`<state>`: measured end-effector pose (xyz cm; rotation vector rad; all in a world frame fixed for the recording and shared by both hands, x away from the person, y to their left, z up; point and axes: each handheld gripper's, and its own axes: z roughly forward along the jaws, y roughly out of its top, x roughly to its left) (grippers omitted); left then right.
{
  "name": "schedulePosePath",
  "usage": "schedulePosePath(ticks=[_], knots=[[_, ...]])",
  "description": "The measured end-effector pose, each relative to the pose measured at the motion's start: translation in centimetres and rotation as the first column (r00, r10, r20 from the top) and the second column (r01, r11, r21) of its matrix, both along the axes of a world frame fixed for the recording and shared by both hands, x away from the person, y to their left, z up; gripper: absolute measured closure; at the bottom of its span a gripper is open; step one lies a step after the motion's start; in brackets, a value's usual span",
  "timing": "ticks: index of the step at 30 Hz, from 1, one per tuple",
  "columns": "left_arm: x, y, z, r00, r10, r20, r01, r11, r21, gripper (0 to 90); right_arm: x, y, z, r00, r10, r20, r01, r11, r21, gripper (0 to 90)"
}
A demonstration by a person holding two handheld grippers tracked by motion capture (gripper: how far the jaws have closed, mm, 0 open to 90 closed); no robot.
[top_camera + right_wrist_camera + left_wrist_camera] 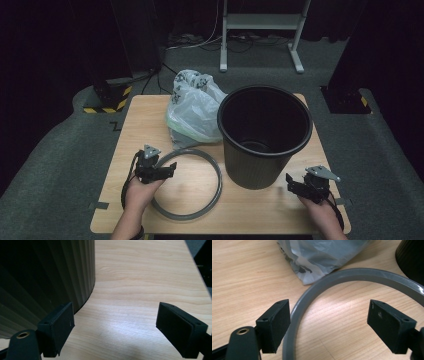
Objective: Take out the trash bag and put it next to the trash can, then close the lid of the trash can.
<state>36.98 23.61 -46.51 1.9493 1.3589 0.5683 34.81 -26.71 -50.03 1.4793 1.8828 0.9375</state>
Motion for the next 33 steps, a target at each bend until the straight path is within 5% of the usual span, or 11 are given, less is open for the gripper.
schedulePosePath(ticks=[3,8,17,24,33], knots=[[0.1,0.3,-0.2,0.9997,0.015,-0.020,-0.015,0.9999,0.000,18.7,0.1,0.4,-0.4,0.9999,0.012,-0.012,-0.012,1.000,-0.009,14.5],[0.4,0.5,-0.8,0.9944,0.034,-0.100,-0.027,0.9970,0.073,18.1,0.3,0.8,-0.9,0.9987,0.019,-0.048,-0.020,1.000,-0.023,14.5],[0.9,0.8,-2.1,0.9594,0.096,-0.265,-0.061,0.9887,0.137,17.8,0.6,1.1,-1.4,0.9967,0.026,-0.076,-0.030,0.999,-0.043,14.8],[1.0,0.9,-2.8,0.9354,0.131,-0.329,-0.069,0.9787,0.194,23.0,0.8,1.3,-1.8,0.9960,0.025,-0.086,-0.030,0.998,-0.058,14.8],[1.1,0.8,-3.2,0.9163,0.133,-0.378,-0.075,0.9835,0.165,25.2,0.9,1.3,-1.8,0.9958,0.029,-0.087,-0.035,0.997,-0.067,15.1]])
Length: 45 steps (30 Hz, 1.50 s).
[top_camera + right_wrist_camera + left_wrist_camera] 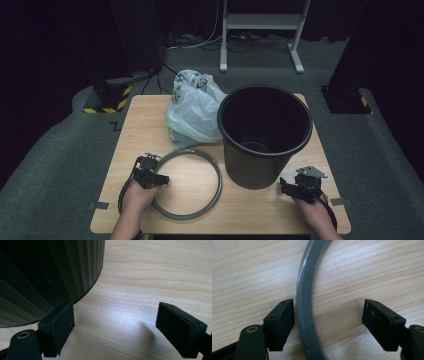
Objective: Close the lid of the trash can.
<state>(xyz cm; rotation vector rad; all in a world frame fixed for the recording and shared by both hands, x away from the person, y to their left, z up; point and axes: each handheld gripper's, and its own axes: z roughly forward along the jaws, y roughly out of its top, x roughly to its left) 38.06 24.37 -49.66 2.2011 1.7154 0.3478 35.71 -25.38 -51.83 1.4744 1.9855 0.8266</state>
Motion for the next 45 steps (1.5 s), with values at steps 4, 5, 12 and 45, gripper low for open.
schedulePosePath(ticks=[4,5,12,45], knots=[[0.1,-0.1,0.2,0.9998,0.011,-0.017,-0.011,0.9999,0.004,28.0,0.0,0.0,-0.1,1.0000,-0.005,-0.005,0.005,1.000,0.001,15.1],[0.0,-0.1,0.2,0.9997,0.013,-0.022,-0.013,0.9999,0.005,29.2,0.1,0.0,-0.2,0.9999,-0.004,-0.010,0.004,1.000,-0.002,15.1],[0.3,0.2,0.7,0.9983,0.017,-0.056,-0.016,0.9997,0.019,45.7,0.2,-0.4,-0.4,0.9997,-0.005,-0.025,0.005,1.000,0.002,15.0],[4.7,0.6,1.5,0.9470,-0.005,-0.321,0.035,0.9954,0.090,73.9,0.2,-0.9,-0.4,0.9993,0.004,-0.038,-0.003,1.000,0.025,14.5]])
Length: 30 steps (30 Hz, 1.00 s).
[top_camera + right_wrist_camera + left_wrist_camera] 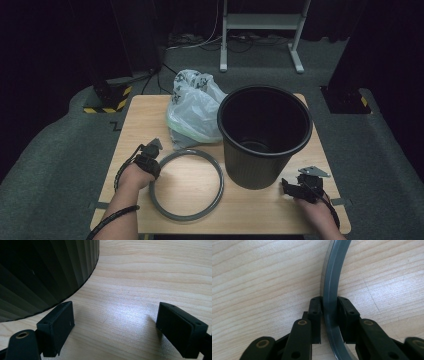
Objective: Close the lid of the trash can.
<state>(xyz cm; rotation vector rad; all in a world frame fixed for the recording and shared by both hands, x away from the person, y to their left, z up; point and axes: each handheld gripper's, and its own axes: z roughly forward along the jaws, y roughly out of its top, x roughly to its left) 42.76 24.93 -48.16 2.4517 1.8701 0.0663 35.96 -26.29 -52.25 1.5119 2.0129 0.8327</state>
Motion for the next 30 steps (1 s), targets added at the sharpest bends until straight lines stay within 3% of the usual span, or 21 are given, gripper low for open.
schedulePosePath(ticks=[5,8,13,19,25,30], knots=[[-0.4,0.4,0.0,0.9991,-0.031,0.029,0.032,0.9994,-0.010,76.3,-0.1,0.0,0.0,1.0000,0.005,0.003,-0.005,1.000,-0.001,14.5],[-0.5,0.7,0.0,0.9989,-0.007,0.046,0.008,0.9999,-0.013,76.8,-0.1,0.0,0.0,1.0000,0.003,0.002,-0.003,1.000,0.004,14.5],[-0.6,1.2,0.0,0.9996,0.004,0.029,-0.004,0.9995,-0.031,77.2,-0.1,0.0,-0.1,1.0000,0.003,0.003,-0.003,1.000,0.005,14.4],[-0.8,2.6,0.3,0.9989,0.047,0.000,-0.047,0.9949,-0.089,77.9,-0.1,0.0,-0.1,1.0000,0.003,0.005,-0.003,1.000,0.005,14.4],[-0.8,3.6,1.4,0.9964,0.082,-0.020,-0.084,0.9882,-0.128,78.5,-0.1,0.0,-0.1,1.0000,0.004,0.005,-0.004,1.000,0.004,14.3],[-0.9,4.1,2.4,0.9958,0.090,-0.016,-0.092,0.9866,-0.135,78.2,-0.1,0.0,-0.1,1.0000,0.006,0.006,-0.006,1.000,0.002,14.4]])
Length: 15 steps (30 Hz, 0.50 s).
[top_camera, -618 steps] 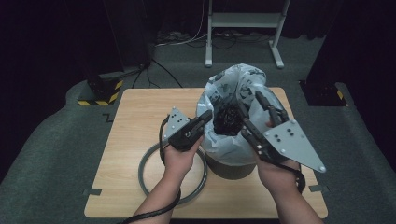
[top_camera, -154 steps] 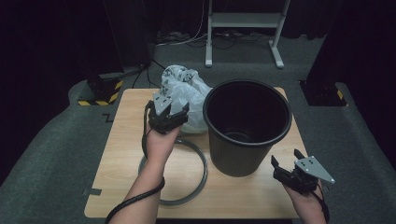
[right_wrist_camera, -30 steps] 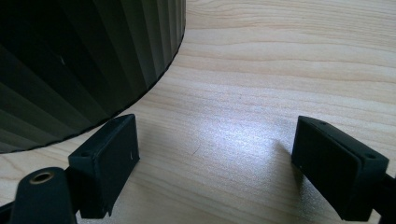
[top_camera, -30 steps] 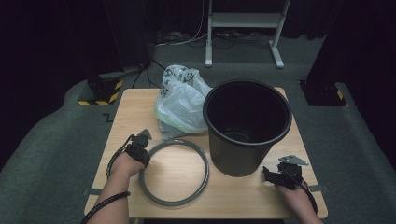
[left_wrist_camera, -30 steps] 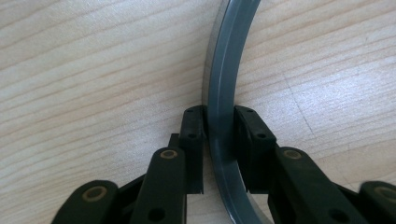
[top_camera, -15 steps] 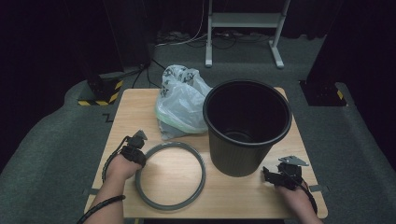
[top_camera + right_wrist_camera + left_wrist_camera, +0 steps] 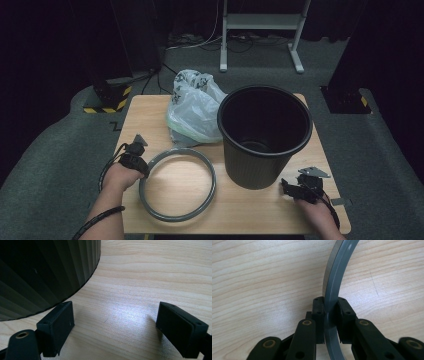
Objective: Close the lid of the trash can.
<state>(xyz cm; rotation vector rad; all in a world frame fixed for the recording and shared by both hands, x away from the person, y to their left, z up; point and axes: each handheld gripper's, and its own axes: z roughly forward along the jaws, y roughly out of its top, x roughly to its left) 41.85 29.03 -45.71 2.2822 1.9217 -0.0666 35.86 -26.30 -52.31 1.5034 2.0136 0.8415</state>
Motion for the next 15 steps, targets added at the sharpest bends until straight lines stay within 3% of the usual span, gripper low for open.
schedulePosePath(ticks=[8,15], knots=[[-0.5,0.7,2.2,0.9993,0.038,0.006,-0.038,0.9986,-0.036,78.1,0.0,0.0,0.0,1.0000,0.006,0.004,-0.006,1.000,0.001,14.2],[-0.7,0.7,4.0,0.9991,0.042,-0.002,-0.042,0.9989,-0.022,78.1,0.1,0.1,-0.1,0.9998,0.020,0.009,-0.020,1.000,0.007,13.2]])
